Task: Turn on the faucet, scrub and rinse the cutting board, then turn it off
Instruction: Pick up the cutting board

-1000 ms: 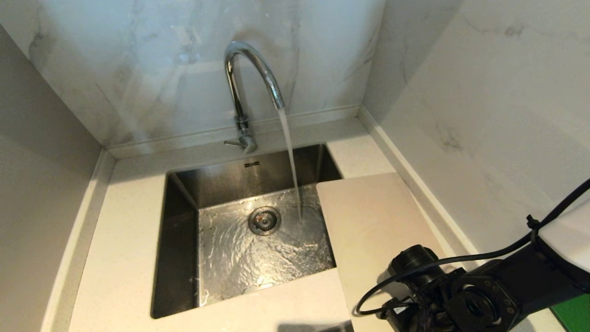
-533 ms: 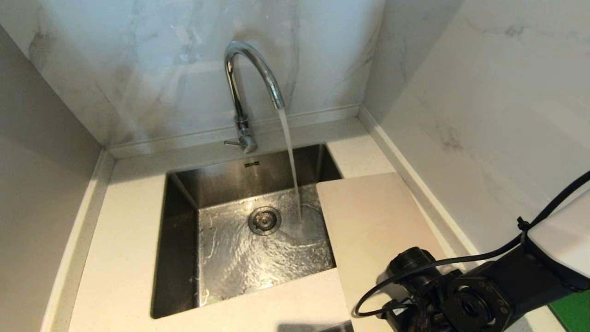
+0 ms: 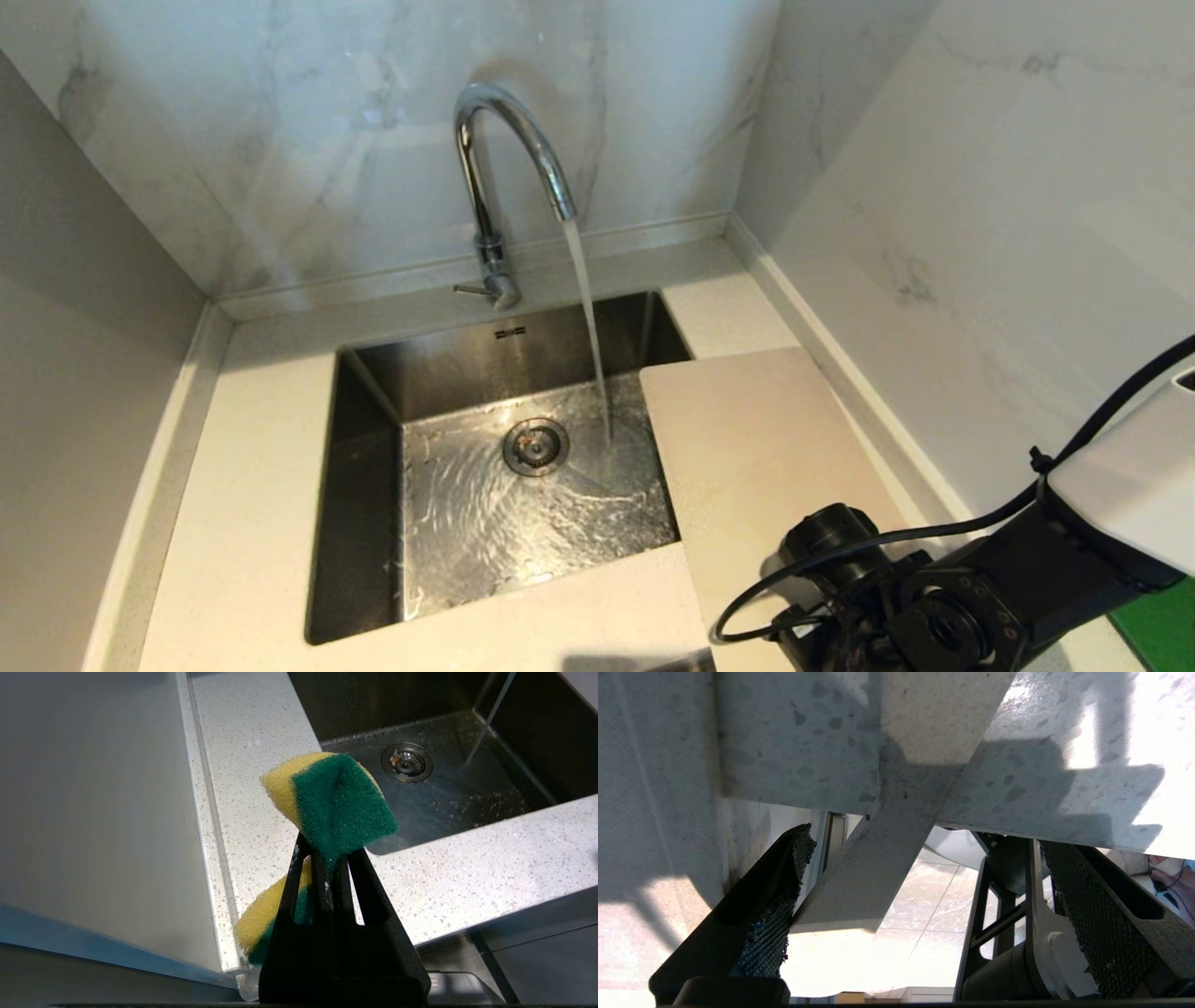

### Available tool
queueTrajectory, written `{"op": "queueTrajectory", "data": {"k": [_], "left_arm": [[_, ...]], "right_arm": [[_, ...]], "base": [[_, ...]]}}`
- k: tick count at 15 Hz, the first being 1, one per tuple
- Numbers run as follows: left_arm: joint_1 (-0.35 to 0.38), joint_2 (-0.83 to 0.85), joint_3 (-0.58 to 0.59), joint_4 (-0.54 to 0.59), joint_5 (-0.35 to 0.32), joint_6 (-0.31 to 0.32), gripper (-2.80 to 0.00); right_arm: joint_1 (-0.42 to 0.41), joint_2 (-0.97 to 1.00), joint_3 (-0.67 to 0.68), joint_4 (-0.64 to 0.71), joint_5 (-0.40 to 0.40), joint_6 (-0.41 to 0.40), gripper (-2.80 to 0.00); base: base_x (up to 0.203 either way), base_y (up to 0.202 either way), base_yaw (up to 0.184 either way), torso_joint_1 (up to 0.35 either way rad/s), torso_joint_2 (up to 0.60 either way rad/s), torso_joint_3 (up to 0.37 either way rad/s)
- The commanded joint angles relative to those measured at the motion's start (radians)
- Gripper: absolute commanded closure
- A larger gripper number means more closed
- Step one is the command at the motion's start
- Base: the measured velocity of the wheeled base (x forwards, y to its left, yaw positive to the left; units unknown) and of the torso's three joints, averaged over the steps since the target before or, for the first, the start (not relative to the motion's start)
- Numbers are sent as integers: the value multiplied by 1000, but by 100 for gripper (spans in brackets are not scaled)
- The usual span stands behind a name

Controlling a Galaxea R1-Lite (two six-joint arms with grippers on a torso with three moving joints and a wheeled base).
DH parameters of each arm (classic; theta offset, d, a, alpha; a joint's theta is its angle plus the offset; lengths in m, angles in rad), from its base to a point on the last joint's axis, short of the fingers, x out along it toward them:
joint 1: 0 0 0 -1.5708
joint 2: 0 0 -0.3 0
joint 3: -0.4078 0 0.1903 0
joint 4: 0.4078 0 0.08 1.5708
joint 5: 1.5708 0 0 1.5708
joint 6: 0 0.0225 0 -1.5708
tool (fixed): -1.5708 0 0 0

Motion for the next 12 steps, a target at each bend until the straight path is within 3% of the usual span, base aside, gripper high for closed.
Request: {"op": "queueTrajectory", "data": {"k": [1,12], "left_arm": [[0,0,0,1,0,0,0],[1,0,0,-1,0,0,0]], "right_arm": [[1,8,-1,-1,0,8,-280],[9,68,25,-72,-35,-9,-280]], "base": [[0,0,0,0,0,0],[0,0,0,0,0,0]]}}
